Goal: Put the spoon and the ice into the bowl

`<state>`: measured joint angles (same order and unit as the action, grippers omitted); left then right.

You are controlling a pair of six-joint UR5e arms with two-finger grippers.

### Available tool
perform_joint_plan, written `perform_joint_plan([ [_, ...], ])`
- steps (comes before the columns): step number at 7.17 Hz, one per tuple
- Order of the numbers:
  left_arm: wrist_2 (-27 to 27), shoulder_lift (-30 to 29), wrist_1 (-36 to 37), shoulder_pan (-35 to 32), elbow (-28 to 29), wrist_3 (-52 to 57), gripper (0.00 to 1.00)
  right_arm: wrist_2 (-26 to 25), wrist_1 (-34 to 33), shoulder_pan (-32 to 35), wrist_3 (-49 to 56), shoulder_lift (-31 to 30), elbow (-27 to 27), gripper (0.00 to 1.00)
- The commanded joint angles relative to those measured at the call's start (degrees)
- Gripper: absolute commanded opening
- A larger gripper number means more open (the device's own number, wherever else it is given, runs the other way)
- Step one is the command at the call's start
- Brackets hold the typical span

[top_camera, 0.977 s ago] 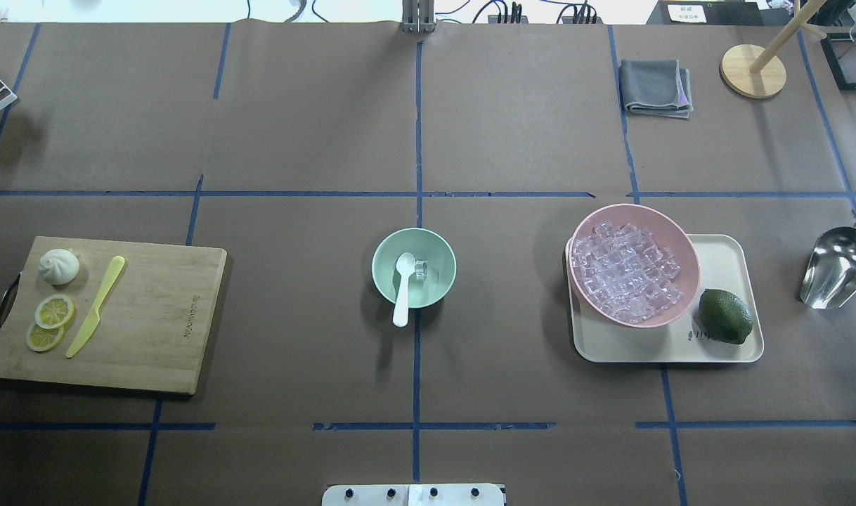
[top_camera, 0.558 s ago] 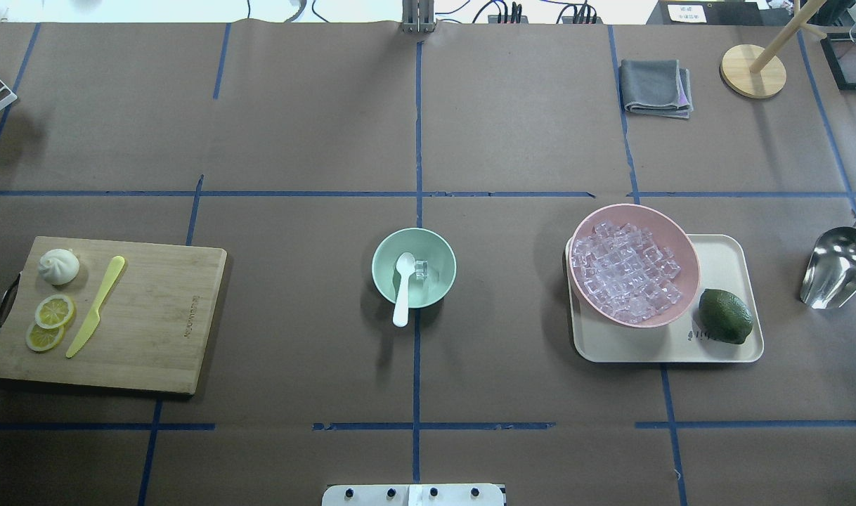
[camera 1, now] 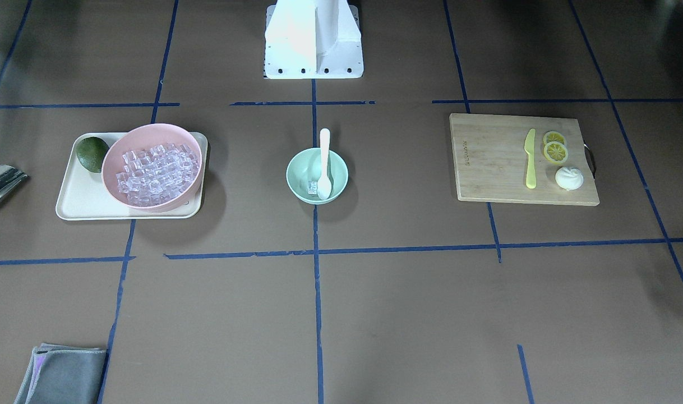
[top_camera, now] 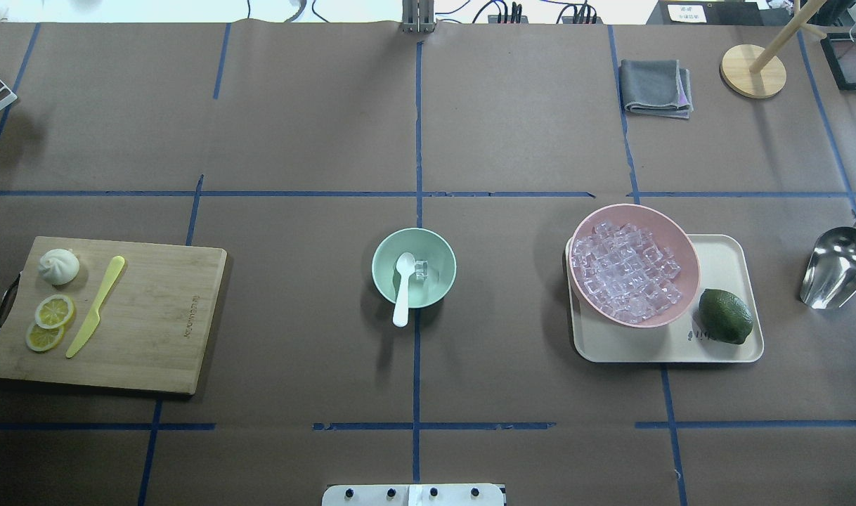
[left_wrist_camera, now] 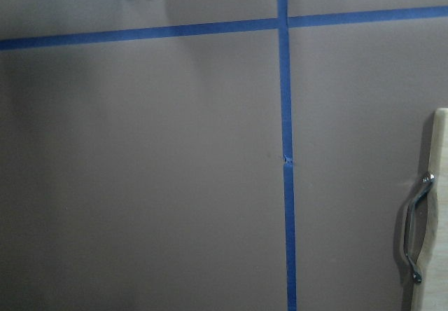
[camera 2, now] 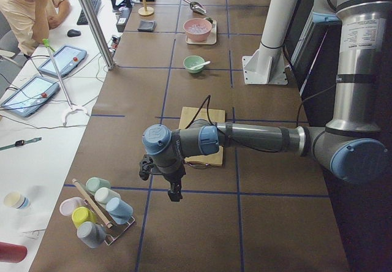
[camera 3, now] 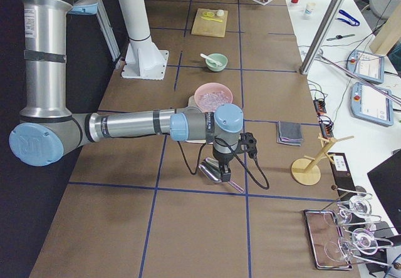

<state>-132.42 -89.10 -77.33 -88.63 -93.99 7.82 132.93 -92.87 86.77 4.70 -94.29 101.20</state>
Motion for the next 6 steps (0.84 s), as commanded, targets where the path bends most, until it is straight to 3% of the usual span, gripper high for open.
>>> perform_joint_plan([
  [1, -0.4, 0.0, -0.2, 0.0, -0.1, -0.2, 1.00, 0.0, 0.2, 0.0, -0.3, 0.1, -0.2, 1.00],
  [6, -0.2, -0.9, -3.1, 0.1, 0.2, -0.3, 1.00, 1.1, 0.1, 0.0, -0.4, -0.2, 0.0, 1.00],
])
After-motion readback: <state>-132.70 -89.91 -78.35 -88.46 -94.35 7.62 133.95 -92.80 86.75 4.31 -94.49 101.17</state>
